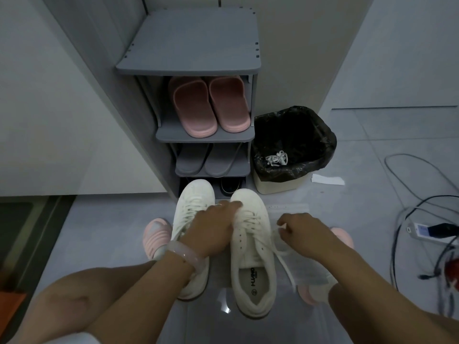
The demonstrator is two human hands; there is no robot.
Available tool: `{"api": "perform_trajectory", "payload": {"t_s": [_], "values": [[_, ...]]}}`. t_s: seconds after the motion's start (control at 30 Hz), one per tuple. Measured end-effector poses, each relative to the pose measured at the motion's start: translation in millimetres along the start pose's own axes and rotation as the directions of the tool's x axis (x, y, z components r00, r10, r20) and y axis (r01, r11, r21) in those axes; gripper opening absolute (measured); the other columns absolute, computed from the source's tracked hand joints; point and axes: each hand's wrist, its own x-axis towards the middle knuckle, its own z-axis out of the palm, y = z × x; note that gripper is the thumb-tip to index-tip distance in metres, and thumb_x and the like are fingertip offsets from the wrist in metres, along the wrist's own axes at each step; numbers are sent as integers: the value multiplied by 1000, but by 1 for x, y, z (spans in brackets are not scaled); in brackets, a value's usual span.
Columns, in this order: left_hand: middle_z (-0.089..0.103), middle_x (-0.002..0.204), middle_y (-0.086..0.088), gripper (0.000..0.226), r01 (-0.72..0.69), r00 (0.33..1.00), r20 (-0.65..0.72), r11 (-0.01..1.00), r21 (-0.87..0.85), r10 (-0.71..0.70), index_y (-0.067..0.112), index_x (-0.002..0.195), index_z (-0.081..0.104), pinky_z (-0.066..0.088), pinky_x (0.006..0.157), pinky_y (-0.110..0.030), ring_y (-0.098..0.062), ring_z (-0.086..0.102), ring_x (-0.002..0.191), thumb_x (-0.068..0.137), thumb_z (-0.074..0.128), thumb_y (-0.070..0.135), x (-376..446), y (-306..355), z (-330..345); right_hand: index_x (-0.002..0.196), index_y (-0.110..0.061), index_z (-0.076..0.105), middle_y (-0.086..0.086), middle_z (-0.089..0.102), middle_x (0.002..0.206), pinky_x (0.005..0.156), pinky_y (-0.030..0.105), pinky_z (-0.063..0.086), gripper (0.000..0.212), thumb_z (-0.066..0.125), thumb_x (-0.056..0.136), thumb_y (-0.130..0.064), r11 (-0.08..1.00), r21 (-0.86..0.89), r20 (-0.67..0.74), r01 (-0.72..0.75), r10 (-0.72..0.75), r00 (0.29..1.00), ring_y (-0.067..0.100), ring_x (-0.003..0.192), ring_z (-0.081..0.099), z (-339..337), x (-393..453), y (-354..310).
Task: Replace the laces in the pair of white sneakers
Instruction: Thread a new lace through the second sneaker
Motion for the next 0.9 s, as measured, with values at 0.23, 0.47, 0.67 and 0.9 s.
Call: {"api": "perform_trajectory", "payload": {"t_s": [0.23, 0.47, 0.67, 0.9], "values": [[60, 109, 0, 23, 19, 998, 51, 963, 267, -33, 19, 113, 52, 31, 89, -30, -18, 53, 105, 91, 47, 23, -15, -5, -13, 111, -17, 61, 2, 64, 104, 78, 28, 47, 25, 43, 95, -25, 977, 113, -169, 183, -163, 972, 18, 92, 59, 6, 2, -20], [65, 61, 1, 14, -105, 993, -87, 311, -945, 74, 12, 95, 60, 47, 54, -13, -7, 58, 53, 91, 47, 12, -37, 16, -88, 99, -32, 67, -13, 68, 88, 68, 10, 48, 18, 56, 90, -20, 732, 644, 129, 222, -390, 912, -5, 76, 62, -2, -7, -41], [46, 50, 7, 29, -70, 993, -108, 481, -874, -52, 11, 98, 60, 29, 40, -13, -3, 34, 38, 100, 34, 23, -25, 22, -77, 91, -38, 62, -10, 66, 84, 63, 9, 46, 27, 51, 92, -14, 644, 728, -38, 237, -307, 951, -6, 70, 61, 7, -6, -58], [63, 95, -5, 28, -21, 998, -65, 1000, 6, 21, 9, 93, 63, 31, 65, -19, -14, 56, 85, 98, 38, 22, -11, -5, -28, 102, -27, 71, -5, 64, 90, 75, 27, 49, 23, 52, 89, -26, 951, 298, 22, 82, -92, 995, 10, 77, 57, 14, 2, -31]]}}
